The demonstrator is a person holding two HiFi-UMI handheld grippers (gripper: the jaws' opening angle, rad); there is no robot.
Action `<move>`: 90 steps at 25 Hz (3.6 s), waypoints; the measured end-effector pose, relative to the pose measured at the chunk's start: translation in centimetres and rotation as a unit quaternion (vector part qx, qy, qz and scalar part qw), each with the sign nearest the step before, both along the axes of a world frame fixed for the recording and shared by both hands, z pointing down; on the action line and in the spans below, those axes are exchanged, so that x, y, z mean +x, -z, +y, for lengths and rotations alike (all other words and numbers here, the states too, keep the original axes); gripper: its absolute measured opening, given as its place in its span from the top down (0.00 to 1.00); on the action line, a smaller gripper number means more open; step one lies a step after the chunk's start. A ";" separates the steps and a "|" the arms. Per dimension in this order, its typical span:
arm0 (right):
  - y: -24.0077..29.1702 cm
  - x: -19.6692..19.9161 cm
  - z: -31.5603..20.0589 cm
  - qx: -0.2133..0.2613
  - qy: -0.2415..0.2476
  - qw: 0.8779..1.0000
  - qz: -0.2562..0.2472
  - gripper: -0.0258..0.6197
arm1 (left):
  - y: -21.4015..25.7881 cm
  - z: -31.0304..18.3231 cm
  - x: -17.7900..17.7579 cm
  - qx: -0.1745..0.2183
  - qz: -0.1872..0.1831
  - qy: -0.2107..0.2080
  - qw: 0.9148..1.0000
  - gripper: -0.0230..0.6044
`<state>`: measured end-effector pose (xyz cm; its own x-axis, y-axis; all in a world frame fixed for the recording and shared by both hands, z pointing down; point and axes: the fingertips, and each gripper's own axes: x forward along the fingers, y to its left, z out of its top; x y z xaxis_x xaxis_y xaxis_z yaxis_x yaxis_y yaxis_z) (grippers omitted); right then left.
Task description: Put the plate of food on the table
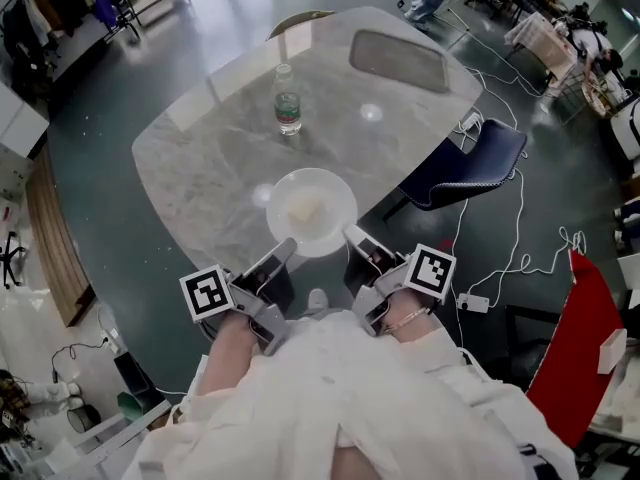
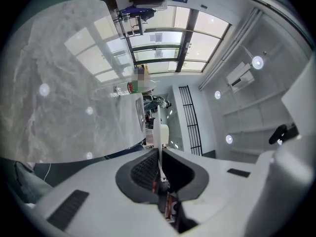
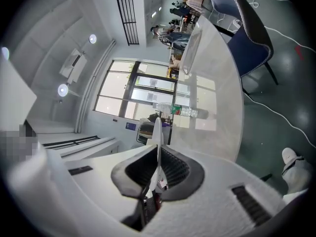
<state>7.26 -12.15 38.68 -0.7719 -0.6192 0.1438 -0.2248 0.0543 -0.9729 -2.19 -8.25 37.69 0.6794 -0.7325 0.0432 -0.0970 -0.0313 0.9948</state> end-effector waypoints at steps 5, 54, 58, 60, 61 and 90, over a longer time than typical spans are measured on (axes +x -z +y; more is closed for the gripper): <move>-0.9 1.1 -3.7 -0.012 0.002 1.000 -0.002 0.94 | -0.4 -3.7 1.1 -0.003 -0.004 0.004 1.000 0.92; -4.1 -3.8 -10.0 -0.056 -0.018 0.998 0.014 0.94 | -2.8 -10.6 -3.9 -0.052 -0.011 -0.029 0.998 0.92; -4.4 -3.9 -10.0 -0.060 -0.020 0.998 0.017 0.94 | -3.0 -10.7 -4.0 -0.057 -0.008 -0.031 0.998 0.92; -4.5 -4.1 -10.2 -0.063 -0.019 0.998 0.021 0.94 | -3.1 -11.0 -4.2 -0.060 -0.008 -0.032 0.998 0.92; -4.8 -4.3 -10.5 -0.067 -0.018 0.997 0.023 0.94 | -3.4 -11.4 -4.5 -0.063 -0.008 -0.032 0.997 0.92; -11.2 -6.6 -15.0 -0.132 0.001 0.990 0.056 0.94 | -9.6 -16.1 -6.7 -0.133 -0.037 -0.046 0.989 0.92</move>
